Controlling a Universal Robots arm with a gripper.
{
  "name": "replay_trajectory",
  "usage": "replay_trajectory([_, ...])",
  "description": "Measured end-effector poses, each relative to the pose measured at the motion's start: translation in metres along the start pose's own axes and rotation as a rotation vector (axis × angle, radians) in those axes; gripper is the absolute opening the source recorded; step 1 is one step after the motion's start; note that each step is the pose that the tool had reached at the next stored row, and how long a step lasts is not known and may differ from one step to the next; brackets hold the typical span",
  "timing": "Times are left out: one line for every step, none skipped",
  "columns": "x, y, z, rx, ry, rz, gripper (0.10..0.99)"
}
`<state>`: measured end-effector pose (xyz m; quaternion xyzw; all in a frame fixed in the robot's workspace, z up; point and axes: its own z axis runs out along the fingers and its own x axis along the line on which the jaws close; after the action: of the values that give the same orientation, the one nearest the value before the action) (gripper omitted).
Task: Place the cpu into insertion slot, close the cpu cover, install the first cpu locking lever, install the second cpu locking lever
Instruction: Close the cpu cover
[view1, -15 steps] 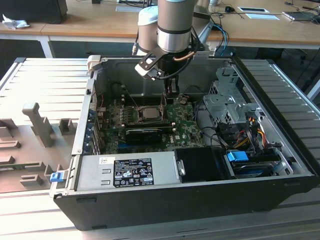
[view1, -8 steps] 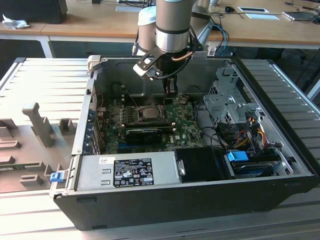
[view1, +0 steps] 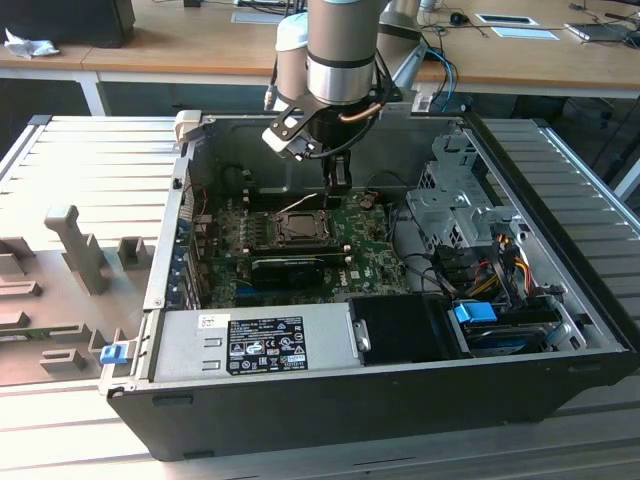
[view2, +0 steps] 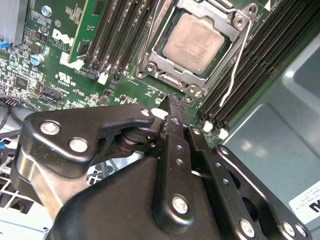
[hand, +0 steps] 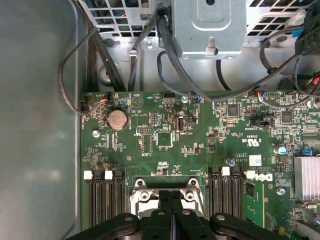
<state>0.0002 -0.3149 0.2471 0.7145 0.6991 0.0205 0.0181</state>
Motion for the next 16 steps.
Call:
replay_trajectory([-0.0001,-0.0012,0.0,0.0,0.0,0.0,0.106])
replay_trajectory([-0.0001,-0.0018,0.0001,0.0,0.0,0.0,0.106])
replay_trajectory([-0.0001,-0.0022,0.0003,0.0,0.0,0.0,0.106])
replay_trajectory([-0.0001,-0.0026,0.0006,0.0,0.0001,0.0,0.106])
replay_trajectory([-0.0001,-0.0029,0.0008,0.0,0.0002,0.0,0.106])
replay_trajectory([-0.0001,-0.0036,0.0013,0.0,0.0001,0.0,0.106])
replay_trajectory([-0.0001,-0.0051,0.0015,0.0,0.0,0.0,0.106])
replay_trajectory([-0.0002,-0.0073,0.0016,0.0,0.0,0.0,0.106])
replay_trajectory([-0.0002,-0.009,0.0017,0.0,0.0001,0.0,0.106])
replay_trajectory([-0.0003,-0.0114,0.0018,0.0,0.0002,0.0,0.106])
replay_trajectory([-0.0003,-0.0166,0.0027,0.0,0.0004,0.0,0.106])
replay_trajectory([-0.0004,-0.019,0.0035,0.0,0.0003,0.0,0.106])
replay_trajectory([-0.0005,-0.0209,0.0045,0.0,0.0001,0.0,0.106])
replay_trajectory([-0.0005,-0.0237,0.007,0.0,0.0002,0.0,0.106])
replay_trajectory([-0.0006,-0.0272,0.0104,-0.001,0.0002,-0.002,0.106])
replay_trajectory([-0.0007,-0.0308,0.0119,0.0,0.0003,-0.005,0.106])
